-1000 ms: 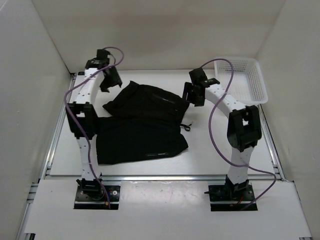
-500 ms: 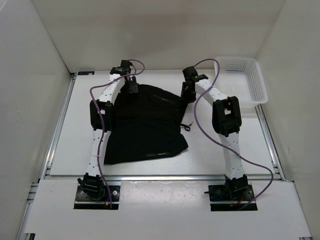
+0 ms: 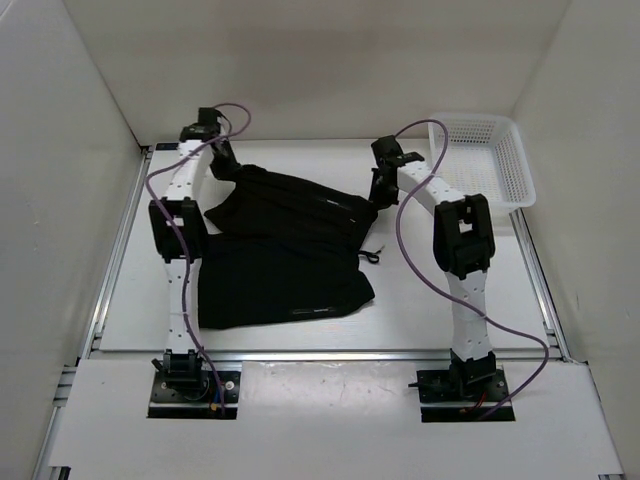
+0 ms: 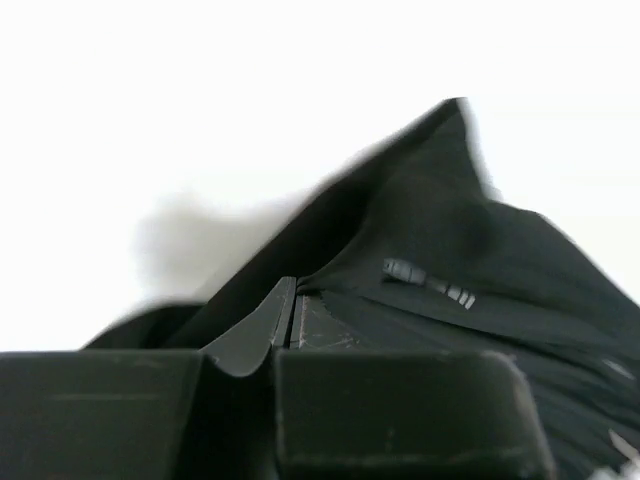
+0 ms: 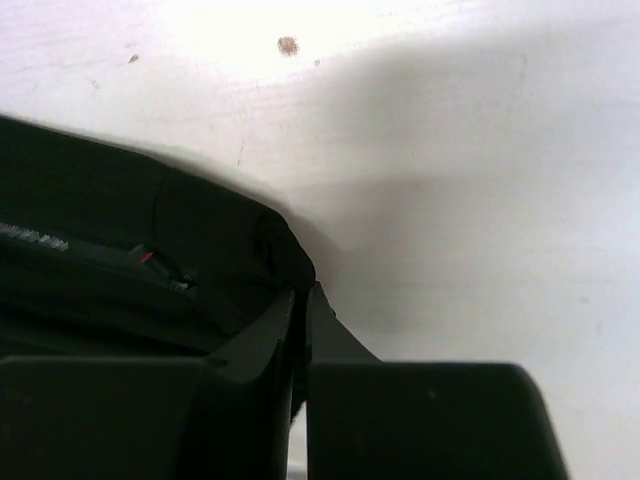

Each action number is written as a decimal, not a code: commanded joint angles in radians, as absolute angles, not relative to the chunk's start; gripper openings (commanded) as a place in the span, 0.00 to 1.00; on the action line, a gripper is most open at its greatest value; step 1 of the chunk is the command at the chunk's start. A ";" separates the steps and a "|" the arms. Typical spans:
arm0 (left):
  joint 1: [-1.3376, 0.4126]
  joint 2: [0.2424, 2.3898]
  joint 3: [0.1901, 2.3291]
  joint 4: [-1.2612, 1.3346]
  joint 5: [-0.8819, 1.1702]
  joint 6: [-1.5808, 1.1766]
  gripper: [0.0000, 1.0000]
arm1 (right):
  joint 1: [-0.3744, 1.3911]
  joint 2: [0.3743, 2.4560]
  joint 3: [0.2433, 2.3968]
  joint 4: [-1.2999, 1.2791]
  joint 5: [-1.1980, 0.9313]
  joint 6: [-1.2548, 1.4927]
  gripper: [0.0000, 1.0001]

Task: Fold and stack the shorts
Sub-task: Flatten the shorts out

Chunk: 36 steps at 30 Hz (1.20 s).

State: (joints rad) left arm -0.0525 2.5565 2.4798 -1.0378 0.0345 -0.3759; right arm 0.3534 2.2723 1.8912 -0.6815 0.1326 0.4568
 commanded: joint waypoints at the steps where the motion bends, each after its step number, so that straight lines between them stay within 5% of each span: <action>1: 0.064 2.301 2.456 -0.982 0.243 -0.393 0.10 | 0.331 2.131 1.833 -0.684 0.193 0.445 0.00; 11: 0.189 1.994 2.125 -0.960 0.678 -0.374 0.10 | 0.321 1.840 1.582 -0.588 0.204 0.414 0.00; 17: 0.190 2.084 2.170 -0.917 0.733 -0.448 0.10 | 0.321 1.819 1.636 -0.551 0.204 0.414 0.00; 18: 0.177 2.126 2.242 -0.917 0.712 -0.469 0.18 | 0.310 1.882 1.679 -0.551 0.204 0.401 0.00; 19: 0.164 2.176 2.288 -0.917 0.645 -0.483 0.37 | 0.310 1.926 1.795 -0.566 0.204 0.400 0.00; 20: 0.164 2.288 2.339 -0.917 0.615 -0.497 0.71 | 0.299 1.980 1.875 -0.596 0.251 0.400 0.00; 23: 0.164 2.431 2.495 -1.022 0.636 -0.526 0.80 | 0.255 2.245 2.230 -0.808 0.226 0.436 0.21; 25: 0.152 2.395 2.485 -1.037 0.577 -0.485 0.83 | 0.255 2.226 2.225 -0.803 0.200 0.436 0.42; 31: 0.152 2.045 2.104 -1.025 0.267 -0.424 0.75 | 0.295 1.976 1.872 -0.640 0.112 0.466 0.60; 34: 0.152 1.873 1.813 -1.025 0.227 -0.423 0.44 | 0.350 1.870 1.763 -0.630 0.112 0.480 0.64; 36: 0.141 1.739 1.645 -1.000 0.200 -0.423 0.36 | 0.368 1.775 1.631 -0.621 0.112 0.495 0.66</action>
